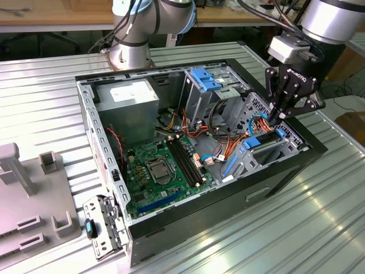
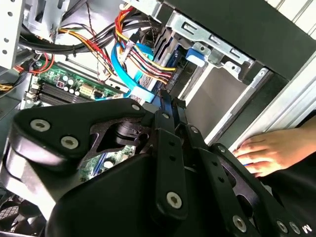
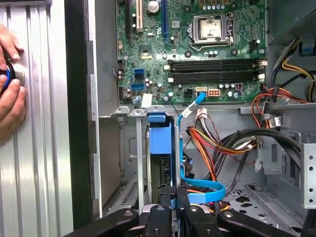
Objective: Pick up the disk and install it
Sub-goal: 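Insert the second disk wire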
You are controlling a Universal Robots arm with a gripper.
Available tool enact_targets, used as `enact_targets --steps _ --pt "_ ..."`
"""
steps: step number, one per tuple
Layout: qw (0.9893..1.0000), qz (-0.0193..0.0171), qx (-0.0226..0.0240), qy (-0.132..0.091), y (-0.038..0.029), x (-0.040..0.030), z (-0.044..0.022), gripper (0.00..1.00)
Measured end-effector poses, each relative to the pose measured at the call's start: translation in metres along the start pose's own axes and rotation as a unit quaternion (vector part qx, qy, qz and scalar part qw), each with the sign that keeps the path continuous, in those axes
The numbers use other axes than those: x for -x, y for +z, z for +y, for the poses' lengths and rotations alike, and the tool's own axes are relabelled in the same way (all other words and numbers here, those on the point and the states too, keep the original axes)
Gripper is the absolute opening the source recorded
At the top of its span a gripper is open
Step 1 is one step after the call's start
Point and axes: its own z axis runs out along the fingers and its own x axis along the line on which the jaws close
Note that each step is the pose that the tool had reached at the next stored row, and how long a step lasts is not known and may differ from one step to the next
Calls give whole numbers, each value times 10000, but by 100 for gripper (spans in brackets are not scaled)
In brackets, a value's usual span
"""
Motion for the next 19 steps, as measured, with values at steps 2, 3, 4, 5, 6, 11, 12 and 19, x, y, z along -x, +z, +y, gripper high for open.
enact_targets --steps 2,3,4,5,6,11,12,19 --pt "9998 -9 -146 -103 168 -22 78 16" --pt "9998 -9 -145 -97 200 -21 122 16" --pt "9998 -10 -145 -98 202 -20 104 16" --pt "9998 -10 -145 -97 202 -19 99 16" --pt "9998 -10 -145 -97 203 -19 98 16" --pt "9998 -34 -144 -96 206 -19 97 16" --pt "9998 -35 -144 -96 206 -19 97 16" --pt "9998 -35 -144 -96 207 -19 97 16"
